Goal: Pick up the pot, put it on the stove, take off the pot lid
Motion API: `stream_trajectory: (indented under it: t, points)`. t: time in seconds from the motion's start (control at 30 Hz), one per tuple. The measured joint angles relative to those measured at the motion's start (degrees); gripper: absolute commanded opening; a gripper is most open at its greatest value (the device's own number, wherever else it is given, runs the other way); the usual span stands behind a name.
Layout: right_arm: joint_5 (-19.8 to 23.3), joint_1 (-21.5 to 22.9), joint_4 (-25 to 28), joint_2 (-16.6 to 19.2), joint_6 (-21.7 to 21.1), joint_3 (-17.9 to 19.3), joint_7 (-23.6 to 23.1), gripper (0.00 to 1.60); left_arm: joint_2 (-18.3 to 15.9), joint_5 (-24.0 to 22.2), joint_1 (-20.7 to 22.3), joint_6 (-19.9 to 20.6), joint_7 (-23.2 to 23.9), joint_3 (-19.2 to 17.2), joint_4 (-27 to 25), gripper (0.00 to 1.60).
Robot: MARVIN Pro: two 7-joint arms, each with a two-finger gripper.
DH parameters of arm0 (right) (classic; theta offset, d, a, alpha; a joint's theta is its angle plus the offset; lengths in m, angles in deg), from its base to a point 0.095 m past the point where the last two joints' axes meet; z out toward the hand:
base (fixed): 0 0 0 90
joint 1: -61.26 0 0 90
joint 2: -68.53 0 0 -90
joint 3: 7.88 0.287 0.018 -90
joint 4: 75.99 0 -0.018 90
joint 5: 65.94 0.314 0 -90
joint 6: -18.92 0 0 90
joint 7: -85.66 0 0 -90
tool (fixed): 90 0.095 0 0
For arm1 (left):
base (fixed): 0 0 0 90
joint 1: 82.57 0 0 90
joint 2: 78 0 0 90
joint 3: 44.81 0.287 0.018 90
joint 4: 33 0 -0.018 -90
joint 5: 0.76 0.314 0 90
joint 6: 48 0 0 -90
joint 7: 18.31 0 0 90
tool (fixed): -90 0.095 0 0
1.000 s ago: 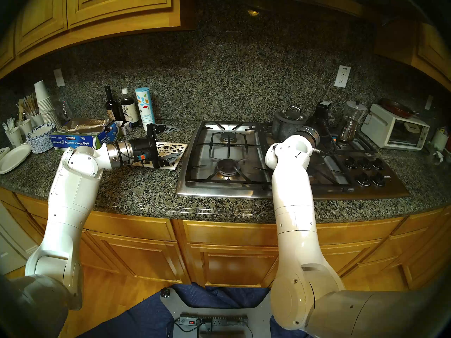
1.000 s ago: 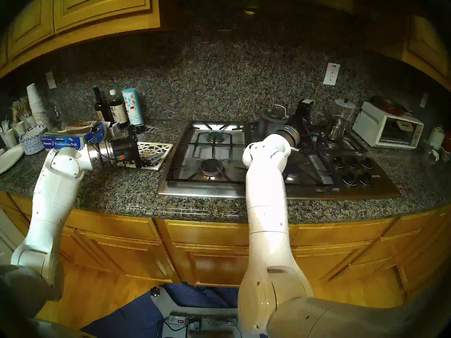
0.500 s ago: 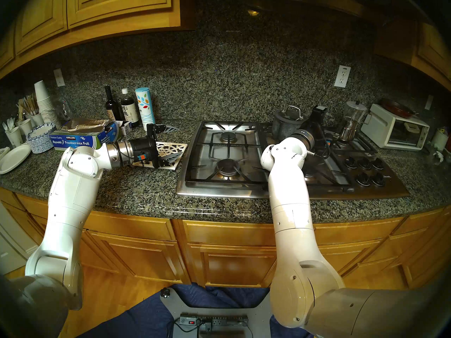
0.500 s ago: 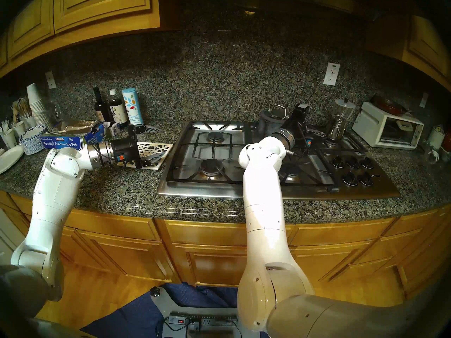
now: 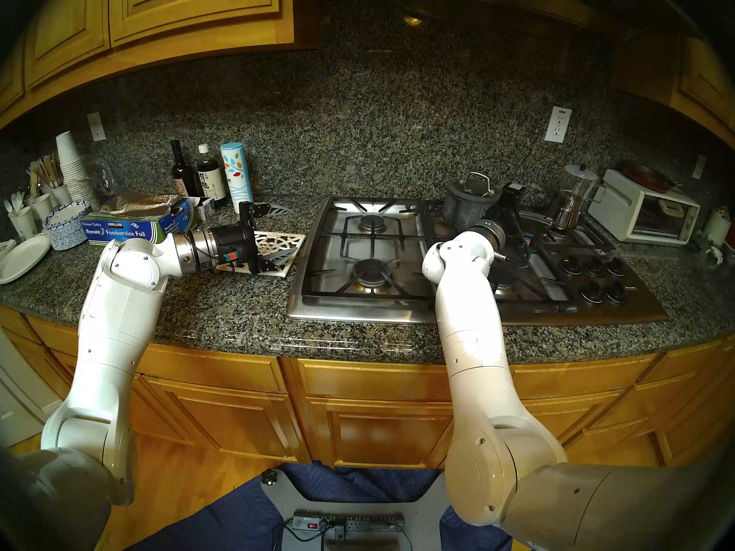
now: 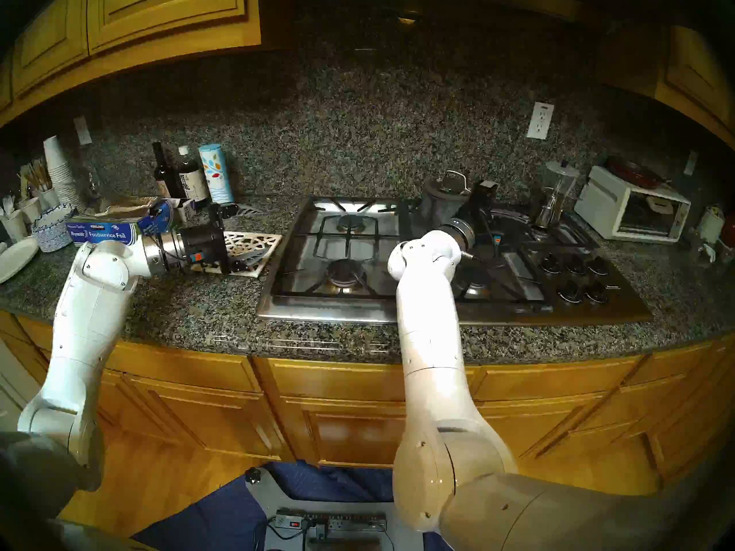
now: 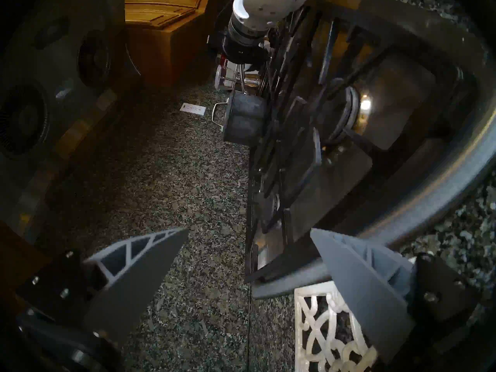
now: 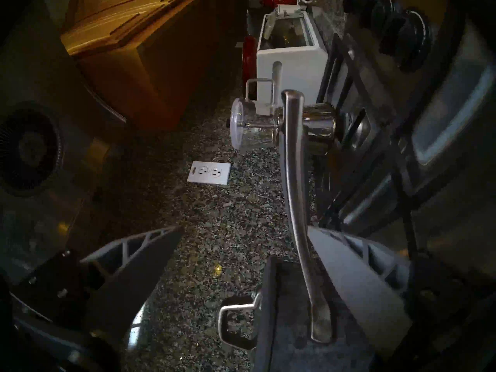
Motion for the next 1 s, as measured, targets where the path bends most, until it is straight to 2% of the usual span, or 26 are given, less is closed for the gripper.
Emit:
stream_trajectory:
  t: [1.0]
  points:
    - [6.18,4.86,-8.46,4.06,-0.56,0.35,-4.45,1.6,0.0,0.01,0.0,0.0,0.0,-0.01,0.0,1.6]
